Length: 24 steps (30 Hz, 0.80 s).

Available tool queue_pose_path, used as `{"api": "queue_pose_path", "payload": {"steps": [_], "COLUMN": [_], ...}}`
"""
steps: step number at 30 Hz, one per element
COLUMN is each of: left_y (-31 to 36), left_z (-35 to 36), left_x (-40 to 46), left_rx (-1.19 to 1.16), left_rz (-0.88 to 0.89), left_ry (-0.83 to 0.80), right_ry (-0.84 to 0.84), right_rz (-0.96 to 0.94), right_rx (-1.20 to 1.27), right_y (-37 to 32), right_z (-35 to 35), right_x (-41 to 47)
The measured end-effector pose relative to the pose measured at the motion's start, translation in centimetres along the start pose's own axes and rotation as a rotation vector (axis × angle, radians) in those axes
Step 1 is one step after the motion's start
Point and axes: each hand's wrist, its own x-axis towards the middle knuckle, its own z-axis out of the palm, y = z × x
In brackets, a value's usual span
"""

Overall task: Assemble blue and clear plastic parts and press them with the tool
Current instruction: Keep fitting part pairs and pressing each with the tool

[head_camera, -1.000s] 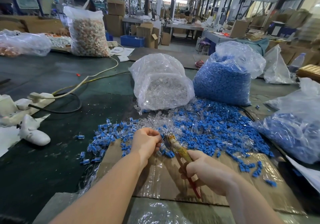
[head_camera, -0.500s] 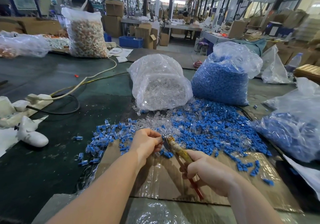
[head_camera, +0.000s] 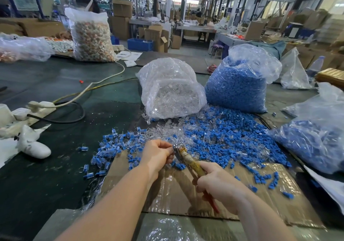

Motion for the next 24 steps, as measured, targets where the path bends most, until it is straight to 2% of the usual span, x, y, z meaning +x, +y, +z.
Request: {"api": "queue_pose_path", "payload": {"steps": [4,8,12,13,16,18,21,24], "left_y": [0.1,0.5,0.9,0.9,0.3,-0.2,-0.9,-1.9], "left_z": [0.0,0.2,0.0,-0.1,-1.0,-1.8,-3.5,-5.3], "left_x": [0.1,0.2,0.1,0.0,0.2,0.5,1.0,1.2], "left_rx": [-0.037,-0.066,-0.1,-0.093,-0.056,0.017,0.373,0.634], "left_rz": [-0.013,-0.024,-0.004,0.006,0.006,0.035,0.195,0.259], "left_ry": [0.068,0.116,0.095,0.103,0.196,0.287,0.459,0.578], "right_ry": [0.006,0.149,0.039,0.048,0.227,0.372,0.614,0.748], "right_rz": [0.044,-0.091,-0.049,-0.056,-0.127,-0.13,-0.051,0.051], "right_rx": [0.283,0.119,0.303,0.276,0.008,-0.085,-0.469,-0.723], "right_y": [0.6,0.6,0.6,0.7,1.3,2.0,3.0,3.9], "right_z": [0.2,0.9,0.6,0.6,1.0,0.7,-0.6,-1.6], "right_x": [0.2,0.7,0.3,0.2,0.9,1.4,1.9,2.3]}}
